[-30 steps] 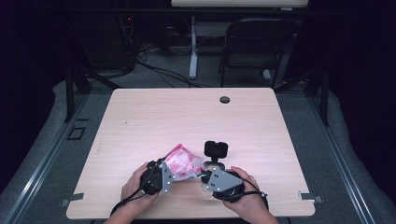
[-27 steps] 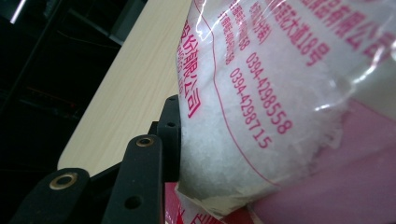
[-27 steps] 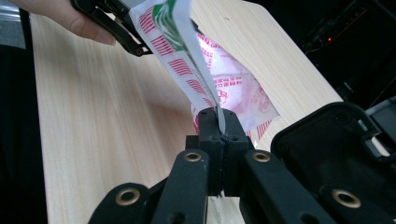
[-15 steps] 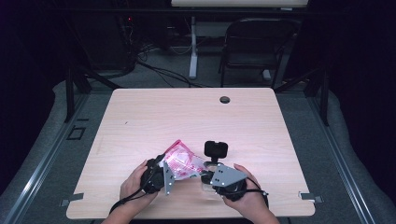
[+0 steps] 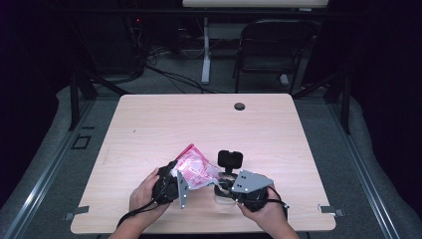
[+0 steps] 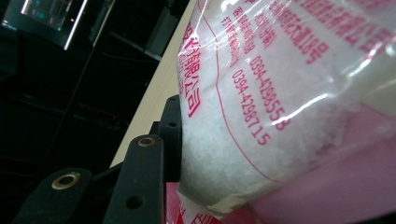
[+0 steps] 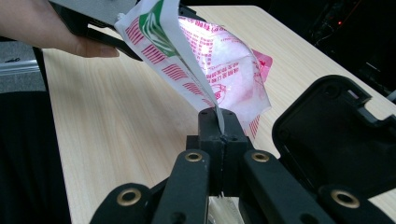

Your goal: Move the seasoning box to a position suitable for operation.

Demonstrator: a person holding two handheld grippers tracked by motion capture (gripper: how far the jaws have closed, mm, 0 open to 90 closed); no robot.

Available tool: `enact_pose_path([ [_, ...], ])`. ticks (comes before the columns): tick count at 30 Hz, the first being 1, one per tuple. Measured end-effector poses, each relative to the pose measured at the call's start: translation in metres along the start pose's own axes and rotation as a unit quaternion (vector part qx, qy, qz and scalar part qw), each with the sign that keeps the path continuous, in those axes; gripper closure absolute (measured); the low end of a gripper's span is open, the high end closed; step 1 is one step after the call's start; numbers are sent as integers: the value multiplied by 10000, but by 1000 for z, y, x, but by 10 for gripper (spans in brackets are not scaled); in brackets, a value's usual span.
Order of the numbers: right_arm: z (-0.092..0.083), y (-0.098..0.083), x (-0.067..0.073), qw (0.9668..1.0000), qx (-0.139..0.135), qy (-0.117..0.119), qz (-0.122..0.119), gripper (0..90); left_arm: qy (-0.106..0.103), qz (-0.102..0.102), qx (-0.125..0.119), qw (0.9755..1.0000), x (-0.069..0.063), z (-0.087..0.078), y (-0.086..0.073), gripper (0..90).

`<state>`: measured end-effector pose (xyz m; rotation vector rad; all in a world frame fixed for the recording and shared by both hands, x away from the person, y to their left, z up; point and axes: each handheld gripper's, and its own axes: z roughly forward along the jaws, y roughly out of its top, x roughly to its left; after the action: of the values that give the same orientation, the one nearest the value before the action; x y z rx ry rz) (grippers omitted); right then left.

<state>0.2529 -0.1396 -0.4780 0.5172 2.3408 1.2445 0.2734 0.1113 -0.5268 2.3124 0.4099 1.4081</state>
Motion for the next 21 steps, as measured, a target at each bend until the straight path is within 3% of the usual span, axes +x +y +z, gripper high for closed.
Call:
enact_pose_path([
  [6,-4,-3,-1,10000,-31,-33,27,900,130,150,-61,9998,0,-3,6,657],
  [7,-4,-3,-1,10000,-51,-46,35,900,180,284,-7,9994,1,-4,7,657],
  [11,-6,-5,-1,10000,-51,-74,28,900,288,412,-16,9987,0,-6,10,660],
  [21,-8,-5,1,9999,-69,-99,-1,900,427,532,10,9977,0,-11,12,664],
])
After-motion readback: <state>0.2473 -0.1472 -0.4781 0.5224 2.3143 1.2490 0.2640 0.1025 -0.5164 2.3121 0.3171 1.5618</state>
